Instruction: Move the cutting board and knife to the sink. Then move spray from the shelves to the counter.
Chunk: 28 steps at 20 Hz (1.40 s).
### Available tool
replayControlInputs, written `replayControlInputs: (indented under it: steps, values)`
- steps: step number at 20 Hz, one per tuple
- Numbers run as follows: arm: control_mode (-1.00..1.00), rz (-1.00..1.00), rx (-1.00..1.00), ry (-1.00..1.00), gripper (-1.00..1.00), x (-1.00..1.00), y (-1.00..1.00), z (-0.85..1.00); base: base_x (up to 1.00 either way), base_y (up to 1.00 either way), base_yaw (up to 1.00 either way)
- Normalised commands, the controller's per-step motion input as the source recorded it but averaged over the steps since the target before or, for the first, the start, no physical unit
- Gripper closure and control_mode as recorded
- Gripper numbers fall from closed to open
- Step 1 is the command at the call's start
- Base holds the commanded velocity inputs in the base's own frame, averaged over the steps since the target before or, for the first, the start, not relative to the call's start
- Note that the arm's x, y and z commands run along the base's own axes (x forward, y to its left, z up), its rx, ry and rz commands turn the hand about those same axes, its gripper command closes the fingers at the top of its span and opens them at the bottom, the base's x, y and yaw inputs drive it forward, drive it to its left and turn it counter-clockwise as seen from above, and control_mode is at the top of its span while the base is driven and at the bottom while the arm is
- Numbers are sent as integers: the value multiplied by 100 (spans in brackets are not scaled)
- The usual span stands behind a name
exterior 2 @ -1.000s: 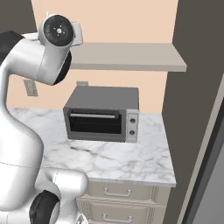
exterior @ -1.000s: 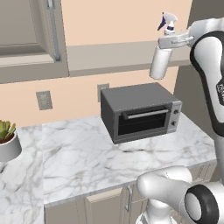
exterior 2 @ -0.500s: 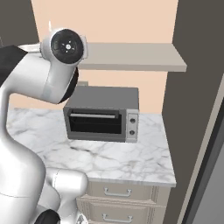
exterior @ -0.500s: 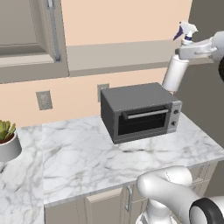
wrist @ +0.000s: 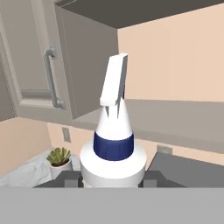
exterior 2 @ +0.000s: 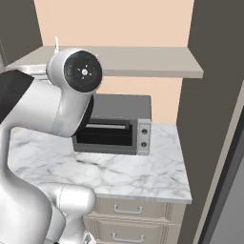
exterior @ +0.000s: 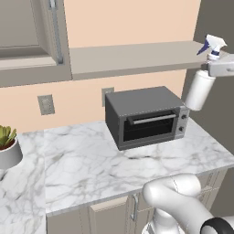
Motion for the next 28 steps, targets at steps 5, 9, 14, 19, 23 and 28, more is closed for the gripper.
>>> replayControlInputs:
  steps: [5, 9, 14, 19, 23, 28]
  values:
    - [-100, 0, 0, -7, 100, -41, -24, -32, 0, 0, 0]
    - [-100, 0, 0, -16, 100, -31, -27, -37, 0, 0, 0]
    - [-100, 0, 0, -5, 100, -16, -24, -46, 0, 0, 0]
    - [-100, 0, 0, 0, 100, -8, -22, -47, 0, 0, 0]
    - [-100, 0, 0, 0, 100, 0, -15, -56, 0, 0, 0]
    - [-100, 0, 0, -3, 100, 0, -8, -58, 0, 0, 0]
